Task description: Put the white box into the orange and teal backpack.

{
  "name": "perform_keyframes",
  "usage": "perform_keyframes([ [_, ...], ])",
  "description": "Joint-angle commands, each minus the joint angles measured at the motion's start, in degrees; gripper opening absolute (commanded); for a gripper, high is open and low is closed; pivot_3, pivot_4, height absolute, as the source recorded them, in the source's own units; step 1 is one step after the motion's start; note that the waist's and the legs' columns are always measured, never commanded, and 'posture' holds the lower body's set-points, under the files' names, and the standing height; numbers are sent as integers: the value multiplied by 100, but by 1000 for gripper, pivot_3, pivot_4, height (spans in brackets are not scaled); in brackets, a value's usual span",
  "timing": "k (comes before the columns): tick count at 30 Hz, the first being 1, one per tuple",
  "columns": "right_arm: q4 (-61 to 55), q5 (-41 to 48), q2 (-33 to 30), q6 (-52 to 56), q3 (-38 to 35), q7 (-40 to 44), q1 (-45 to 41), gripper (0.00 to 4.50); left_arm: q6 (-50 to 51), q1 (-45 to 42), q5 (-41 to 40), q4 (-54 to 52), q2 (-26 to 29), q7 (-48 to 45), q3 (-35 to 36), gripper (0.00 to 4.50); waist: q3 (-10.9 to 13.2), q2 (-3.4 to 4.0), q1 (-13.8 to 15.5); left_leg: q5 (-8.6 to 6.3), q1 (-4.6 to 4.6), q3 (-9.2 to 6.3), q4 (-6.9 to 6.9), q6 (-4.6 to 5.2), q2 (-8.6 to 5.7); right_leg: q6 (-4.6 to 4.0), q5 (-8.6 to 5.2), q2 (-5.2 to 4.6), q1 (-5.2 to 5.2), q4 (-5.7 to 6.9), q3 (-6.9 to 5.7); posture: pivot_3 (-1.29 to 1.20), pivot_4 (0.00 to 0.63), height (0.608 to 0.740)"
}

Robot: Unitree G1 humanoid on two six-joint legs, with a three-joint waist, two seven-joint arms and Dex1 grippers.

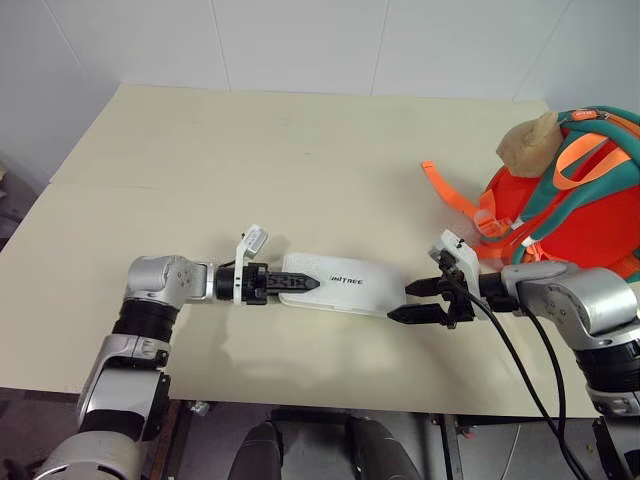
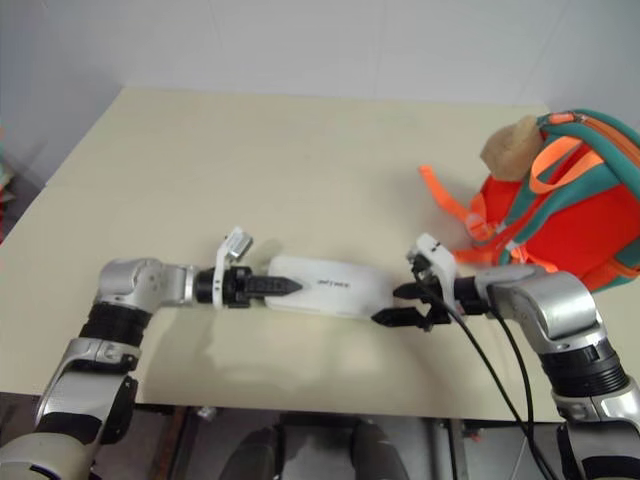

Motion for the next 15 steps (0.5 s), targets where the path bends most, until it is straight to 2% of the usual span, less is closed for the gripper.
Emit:
perform_keyframes([
  [1,-22,-10,-80,-191,-171,-10,39,4500,182,42,145,181,-13,-155,-329,4467,0,0,-5,0,0,0,0,0,0,0,-1,0,0,0,0,0,150,740],
  [9,44,-109,-84,-618,-169,27,171,4500,502,83,36,-29,68,-438,-487,4467,0,0,-18,0,0,0,-1,0,0,-1,-3,1,-1,2,0,0,150,740],
  [12,52,-143,-106,-767,-169,57,246,4500,609,118,-1,-101,86,-482,-486,3912,0,0,-17,0,0,0,-3,0,1,-2,-5,1,-2,3,-1,0,150,740],
  [15,48,-174,-121,-861,-162,68,305,4500,669,139,-25,-165,102,-503,-471,2974,0,0,-27,0,-1,0,-2,0,1,-2,-7,1,-6,6,0,0,150,740],
])
